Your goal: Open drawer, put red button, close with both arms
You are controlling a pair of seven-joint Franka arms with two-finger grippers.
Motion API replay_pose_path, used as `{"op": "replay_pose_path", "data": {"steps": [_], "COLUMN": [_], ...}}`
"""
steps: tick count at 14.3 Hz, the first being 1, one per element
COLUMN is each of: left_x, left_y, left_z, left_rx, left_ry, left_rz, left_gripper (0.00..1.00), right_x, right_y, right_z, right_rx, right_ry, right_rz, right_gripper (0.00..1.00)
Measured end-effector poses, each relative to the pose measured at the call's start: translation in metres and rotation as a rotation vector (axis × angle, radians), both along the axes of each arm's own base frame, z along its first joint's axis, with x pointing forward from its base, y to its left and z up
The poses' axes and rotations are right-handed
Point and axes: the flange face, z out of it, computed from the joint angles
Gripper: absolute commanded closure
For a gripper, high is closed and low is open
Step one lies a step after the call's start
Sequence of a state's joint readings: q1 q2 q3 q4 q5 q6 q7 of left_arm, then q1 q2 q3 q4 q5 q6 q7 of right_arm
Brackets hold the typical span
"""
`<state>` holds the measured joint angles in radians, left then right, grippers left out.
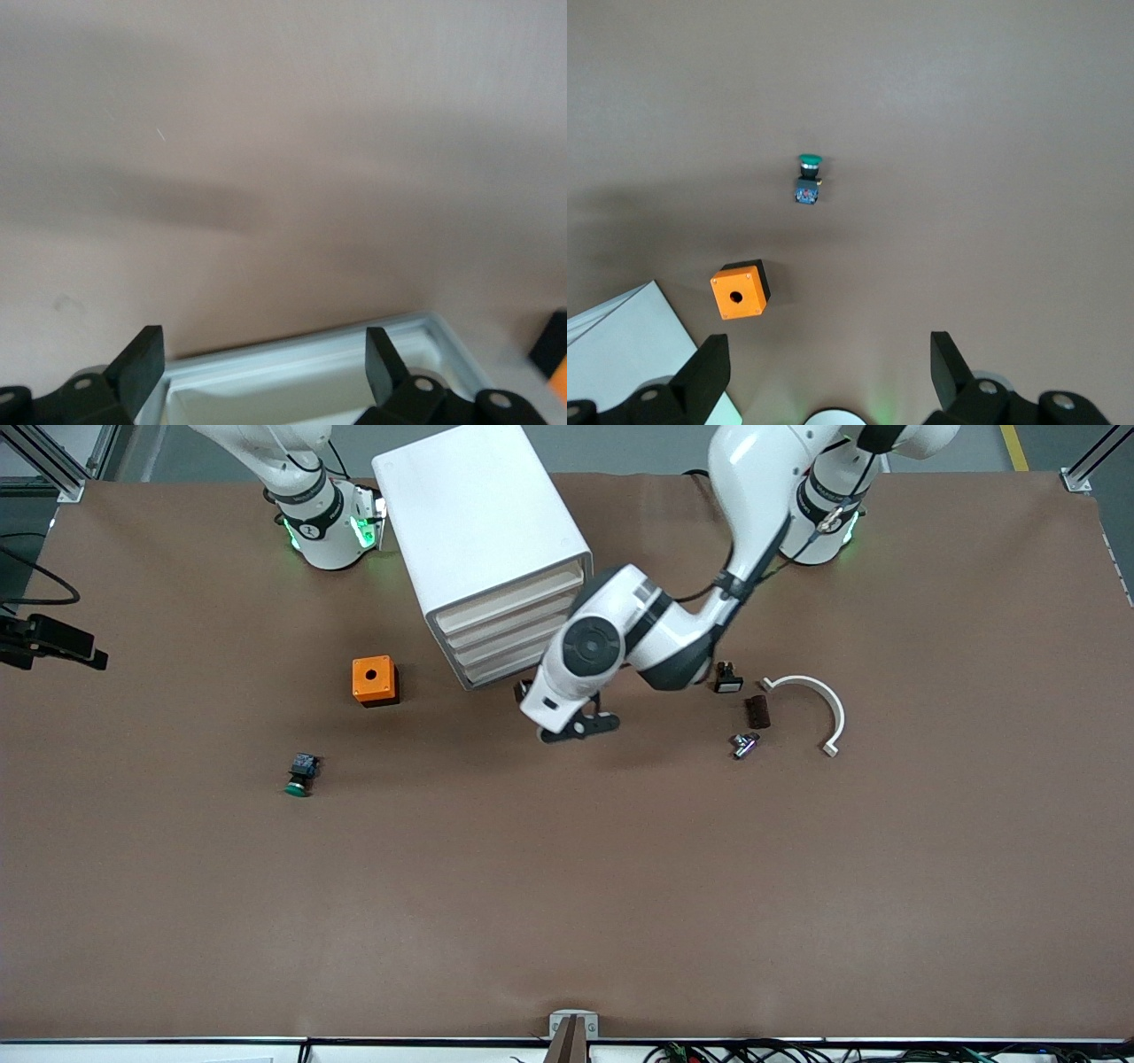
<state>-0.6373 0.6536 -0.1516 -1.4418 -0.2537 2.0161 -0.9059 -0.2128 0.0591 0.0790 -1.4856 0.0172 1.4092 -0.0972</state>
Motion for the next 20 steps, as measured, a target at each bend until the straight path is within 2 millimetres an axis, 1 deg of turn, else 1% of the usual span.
{"op": "replay_pose_path", "data": {"steps": [3,5,6,8,10,11,12,13,15,18,20], "left_x": [0.05,0.08,0.091,0.105,0.111,0.116,0.123,0.129,0.133,0.123,0.106], "left_y": [0.053,0.094,0.112,0.137,0.153,0.162,0.176,0.195,0.231,0.279,0.312], "left_z": [0.029,0.051,0.061,0.078,0.089,0.094,0.1,0.107,0.128,0.177,0.207], "left_rx": [0.024,0.03,0.027,0.021,0.021,0.013,0.003,-0.004,-0.007,-0.018,-0.009], "left_ry": [-0.085,-0.128,-0.142,-0.16,-0.17,-0.184,-0.203,-0.217,-0.213,-0.22,-0.233], "left_rz": [0.058,0.115,0.142,0.181,0.18,0.153,0.115,0.066,-0.046,-0.209,-0.225], "left_gripper": [0.0,0.0,0.0,0.0,0.0,0.0,0.0,0.0,0.0,0.0,0.0], "right_x": [-0.008,-0.01,-0.01,-0.012,-0.017,-0.02,-0.024,-0.029,-0.043,-0.061,-0.064], "right_y": [0.006,0.013,0.016,0.018,0.016,0.015,0.015,0.015,0.016,0.018,0.018], "right_z": [0.014,0.019,0.021,0.021,0.019,0.018,0.017,0.016,0.011,0.009,0.009], "right_rx": [-0.004,-0.006,-0.007,-0.008,-0.007,-0.006,-0.006,-0.005,-0.003,-0.001,-0.002], "right_ry": [-0.02,-0.029,-0.032,-0.031,-0.026,-0.028,-0.034,-0.043,-0.064,-0.089,-0.104], "right_rz": [0.008,0.02,0.024,0.027,0.023,0.021,0.02,0.02,0.02,0.022,0.022], "right_gripper": [0.0,0.0,0.0,0.0,0.0,0.0,0.0,0.0,0.0,0.0,0.0]}}
